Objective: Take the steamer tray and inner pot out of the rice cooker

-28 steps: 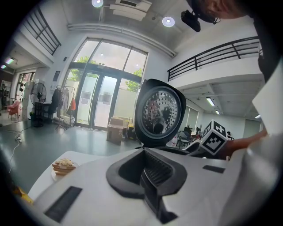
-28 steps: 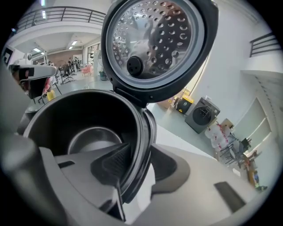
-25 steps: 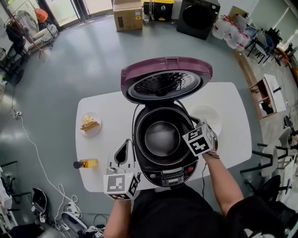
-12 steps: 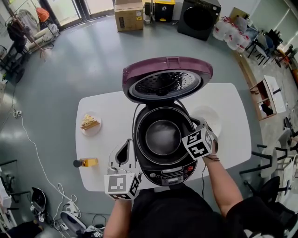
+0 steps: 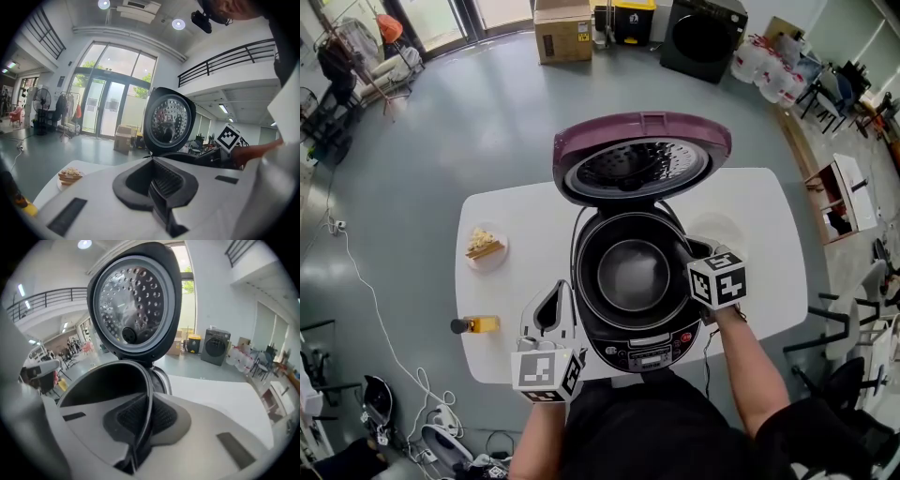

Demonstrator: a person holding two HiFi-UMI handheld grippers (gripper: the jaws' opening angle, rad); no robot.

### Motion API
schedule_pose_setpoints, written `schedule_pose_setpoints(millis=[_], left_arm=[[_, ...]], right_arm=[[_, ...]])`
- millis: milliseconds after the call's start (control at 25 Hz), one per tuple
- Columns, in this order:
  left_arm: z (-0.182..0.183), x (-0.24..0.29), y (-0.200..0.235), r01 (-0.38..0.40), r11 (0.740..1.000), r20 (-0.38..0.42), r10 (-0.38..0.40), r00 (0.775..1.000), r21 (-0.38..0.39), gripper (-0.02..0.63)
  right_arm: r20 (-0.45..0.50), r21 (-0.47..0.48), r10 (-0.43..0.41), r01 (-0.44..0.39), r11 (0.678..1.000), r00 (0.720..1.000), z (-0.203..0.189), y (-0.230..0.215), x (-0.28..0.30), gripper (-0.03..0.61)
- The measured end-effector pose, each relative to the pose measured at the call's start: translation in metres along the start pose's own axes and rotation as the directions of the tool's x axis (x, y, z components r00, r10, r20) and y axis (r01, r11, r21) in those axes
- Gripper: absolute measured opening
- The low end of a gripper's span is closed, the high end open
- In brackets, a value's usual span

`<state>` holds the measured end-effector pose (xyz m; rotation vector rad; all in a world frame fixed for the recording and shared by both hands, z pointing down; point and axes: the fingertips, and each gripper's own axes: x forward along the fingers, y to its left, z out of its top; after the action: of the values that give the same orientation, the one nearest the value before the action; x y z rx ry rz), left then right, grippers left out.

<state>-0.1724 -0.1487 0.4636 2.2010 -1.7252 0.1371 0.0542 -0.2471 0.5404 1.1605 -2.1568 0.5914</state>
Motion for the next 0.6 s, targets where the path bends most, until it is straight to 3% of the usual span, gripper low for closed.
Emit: schedule_pose_setpoints(millis=[240,600], left_arm=[[-0.005,-0.003,0.004,-0.006,1.0,-0.004,0.006,1.0,-0.002,0.0],[-0.009,-0.002,-0.001,-0.016,1.0,-0.024,0.016,1.0,0.002,0.0]], right_arm=[[0.056,0.157,0.074,-0.082,0.984,0.996,0.008,0.003,-0.011,0.028],[0.16,0.249,0.151,-0.188,0.95,0.975,0.036,0.005,-0.042,0.035]])
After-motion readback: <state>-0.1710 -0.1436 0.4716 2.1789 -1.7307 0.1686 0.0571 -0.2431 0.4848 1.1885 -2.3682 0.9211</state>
